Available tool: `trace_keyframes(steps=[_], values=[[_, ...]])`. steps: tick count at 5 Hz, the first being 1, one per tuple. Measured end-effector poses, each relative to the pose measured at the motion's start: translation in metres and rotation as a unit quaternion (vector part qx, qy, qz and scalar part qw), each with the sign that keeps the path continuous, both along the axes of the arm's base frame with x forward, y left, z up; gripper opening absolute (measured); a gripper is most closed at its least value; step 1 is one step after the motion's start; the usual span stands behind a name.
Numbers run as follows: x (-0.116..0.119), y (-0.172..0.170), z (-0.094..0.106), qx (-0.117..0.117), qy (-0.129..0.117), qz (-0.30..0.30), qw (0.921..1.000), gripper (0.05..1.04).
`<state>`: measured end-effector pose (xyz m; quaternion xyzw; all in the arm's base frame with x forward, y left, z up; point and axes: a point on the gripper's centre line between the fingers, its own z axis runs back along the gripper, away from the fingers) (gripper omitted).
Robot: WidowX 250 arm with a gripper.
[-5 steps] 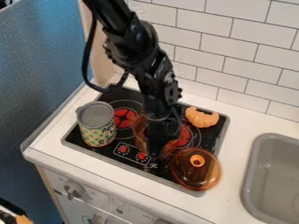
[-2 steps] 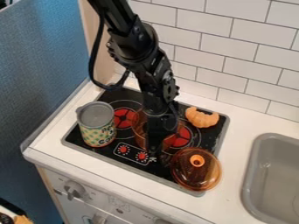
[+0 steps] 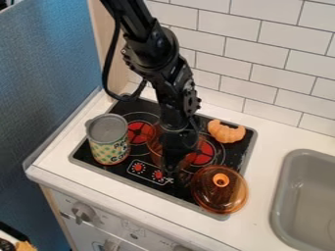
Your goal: Move the glass pot and put it in the right burner
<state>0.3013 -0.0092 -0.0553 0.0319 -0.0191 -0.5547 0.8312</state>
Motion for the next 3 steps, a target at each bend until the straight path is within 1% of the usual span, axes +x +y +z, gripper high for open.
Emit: trace_keyframes(steps=[1,2,3], values=[[-0.002,0.001,0.009,0.003,-0.01,0.0,1.0,0.884],[-0.002,0.003,0.03,0.007,-0.023,-0.002,0.9997,1.008],[0.0,0.004,0.062,0.01,-0.044,-0.006,0.999,1.004]])
